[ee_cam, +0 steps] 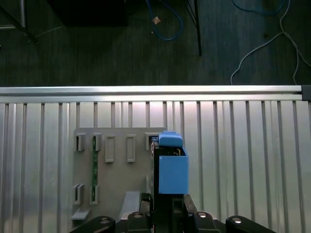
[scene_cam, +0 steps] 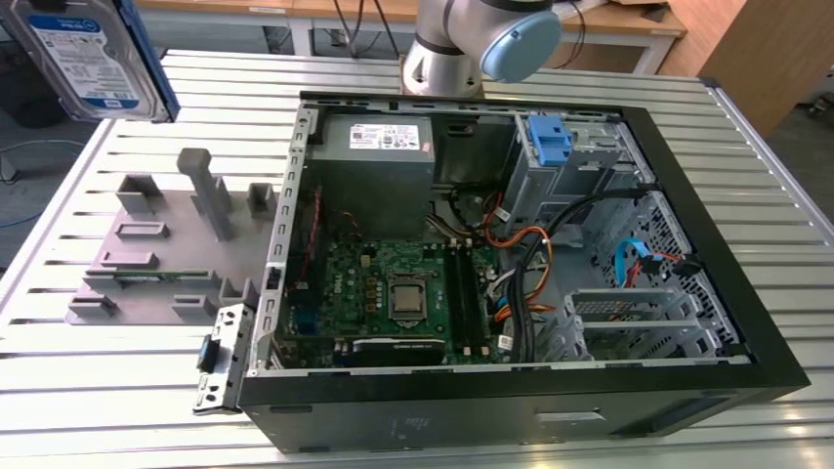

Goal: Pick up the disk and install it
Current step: 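Pick up the disk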

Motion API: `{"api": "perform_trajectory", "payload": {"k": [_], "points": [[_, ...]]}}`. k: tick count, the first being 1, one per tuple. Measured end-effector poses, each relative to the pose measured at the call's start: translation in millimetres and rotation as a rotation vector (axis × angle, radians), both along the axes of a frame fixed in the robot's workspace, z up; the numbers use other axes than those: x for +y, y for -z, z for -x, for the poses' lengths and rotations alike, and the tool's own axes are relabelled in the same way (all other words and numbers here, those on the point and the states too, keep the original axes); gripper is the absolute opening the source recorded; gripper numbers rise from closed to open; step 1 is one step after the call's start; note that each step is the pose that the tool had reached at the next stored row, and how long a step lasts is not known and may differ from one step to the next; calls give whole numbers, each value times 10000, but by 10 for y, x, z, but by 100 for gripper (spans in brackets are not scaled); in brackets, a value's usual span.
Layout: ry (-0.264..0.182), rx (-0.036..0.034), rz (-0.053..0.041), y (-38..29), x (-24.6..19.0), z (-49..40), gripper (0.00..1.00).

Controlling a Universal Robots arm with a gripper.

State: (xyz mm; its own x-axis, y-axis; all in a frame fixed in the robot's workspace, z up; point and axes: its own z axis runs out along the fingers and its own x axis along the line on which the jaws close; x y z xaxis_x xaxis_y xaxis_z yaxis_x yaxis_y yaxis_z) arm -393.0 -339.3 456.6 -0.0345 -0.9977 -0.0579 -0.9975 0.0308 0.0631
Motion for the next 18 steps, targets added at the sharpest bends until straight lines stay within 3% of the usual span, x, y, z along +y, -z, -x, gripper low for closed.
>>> {"api": "perform_trajectory", "payload": {"k": [11, 18], "points": [[0, 0, 0, -362, 0, 0, 35], [0, 1, 1, -518, 0, 0, 35]]}}
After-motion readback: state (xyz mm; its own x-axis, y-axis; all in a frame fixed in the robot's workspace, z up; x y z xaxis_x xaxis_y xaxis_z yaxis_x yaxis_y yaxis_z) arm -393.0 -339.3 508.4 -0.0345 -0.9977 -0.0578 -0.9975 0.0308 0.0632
